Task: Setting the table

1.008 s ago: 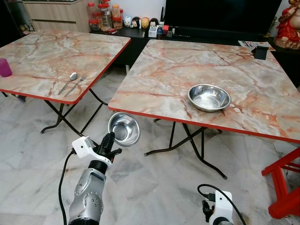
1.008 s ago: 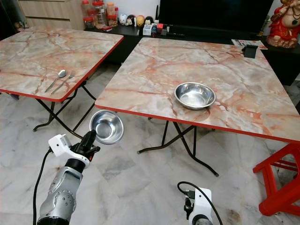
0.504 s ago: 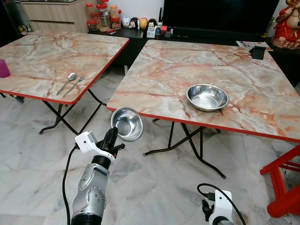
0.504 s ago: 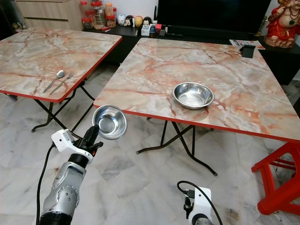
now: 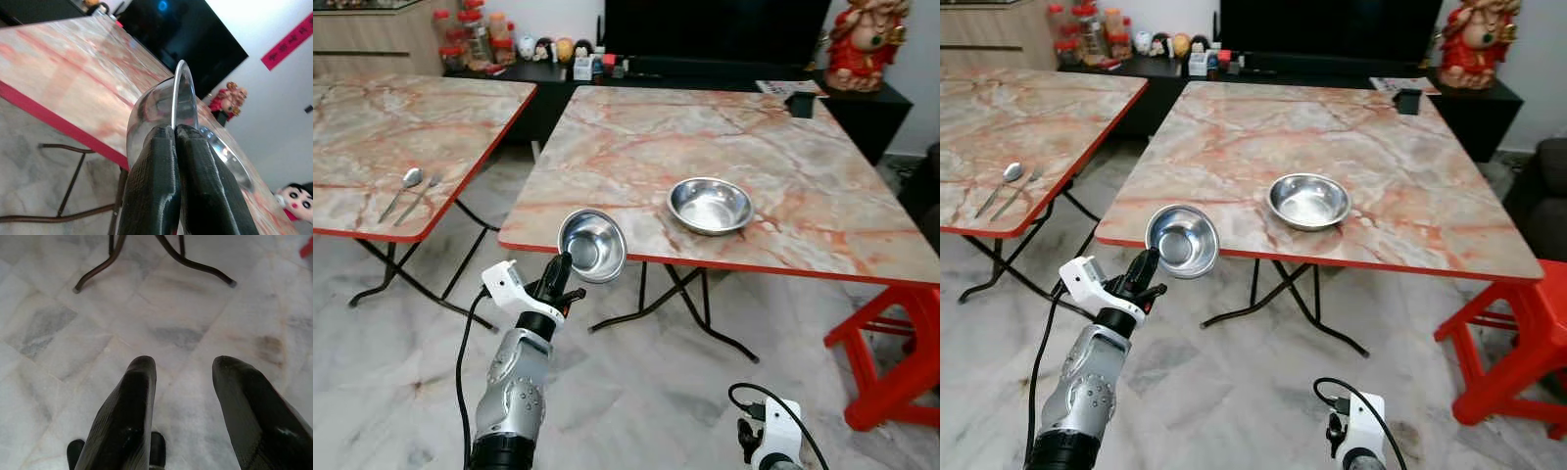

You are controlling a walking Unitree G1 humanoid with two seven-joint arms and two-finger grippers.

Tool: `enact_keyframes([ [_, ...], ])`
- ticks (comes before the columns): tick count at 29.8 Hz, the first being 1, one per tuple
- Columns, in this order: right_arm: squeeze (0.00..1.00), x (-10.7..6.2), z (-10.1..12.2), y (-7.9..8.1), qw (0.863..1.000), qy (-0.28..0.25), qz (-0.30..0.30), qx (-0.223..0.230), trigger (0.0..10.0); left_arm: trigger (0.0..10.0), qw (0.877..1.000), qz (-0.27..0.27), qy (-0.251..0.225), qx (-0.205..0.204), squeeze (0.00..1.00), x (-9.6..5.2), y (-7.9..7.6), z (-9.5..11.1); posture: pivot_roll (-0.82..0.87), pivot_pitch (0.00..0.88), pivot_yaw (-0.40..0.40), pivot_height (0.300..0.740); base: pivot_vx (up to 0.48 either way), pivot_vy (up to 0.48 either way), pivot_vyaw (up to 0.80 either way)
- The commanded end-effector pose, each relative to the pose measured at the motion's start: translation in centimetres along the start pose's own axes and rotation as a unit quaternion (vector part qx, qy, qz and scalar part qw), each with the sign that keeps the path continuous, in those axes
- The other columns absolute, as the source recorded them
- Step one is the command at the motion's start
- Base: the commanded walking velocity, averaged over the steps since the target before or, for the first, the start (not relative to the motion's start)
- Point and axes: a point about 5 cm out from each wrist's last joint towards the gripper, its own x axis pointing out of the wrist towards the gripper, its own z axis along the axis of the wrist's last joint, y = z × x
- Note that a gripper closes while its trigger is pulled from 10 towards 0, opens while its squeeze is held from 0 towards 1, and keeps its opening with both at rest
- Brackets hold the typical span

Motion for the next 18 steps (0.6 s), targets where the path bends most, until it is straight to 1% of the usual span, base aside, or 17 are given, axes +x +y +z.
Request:
enact_keyframes([
  [1,0.0,0.08,0.24,-0.04,1.0,-0.001,-0.001,0.0,10.0,10.0,1.0,-0.007,-0.009,-0.019,0.0,0.23,-0.81,-0.12,0.03,0.0,-0.03,0.74,0.319,0.0,0.0],
  [9,0.0,0.16,0.5,0.09,1.0,-0.006,-0.001,0.001,10.0,10.0,1.0,-0.01,-0.012,-0.024,0.0,0.52,-1.07,0.02,0.02,0.0,-0.025,0.74,0.322,0.0,0.0],
  [18,0.0,0.09,0.23,0.17,1.0,-0.002,0.001,-0.002,10.0,10.0,0.999,-0.012,-0.017,-0.026,0.0,0.68,-1.17,0.25,0.03,0.0,-0.026,0.74,0.329,0.0,0.0],
])
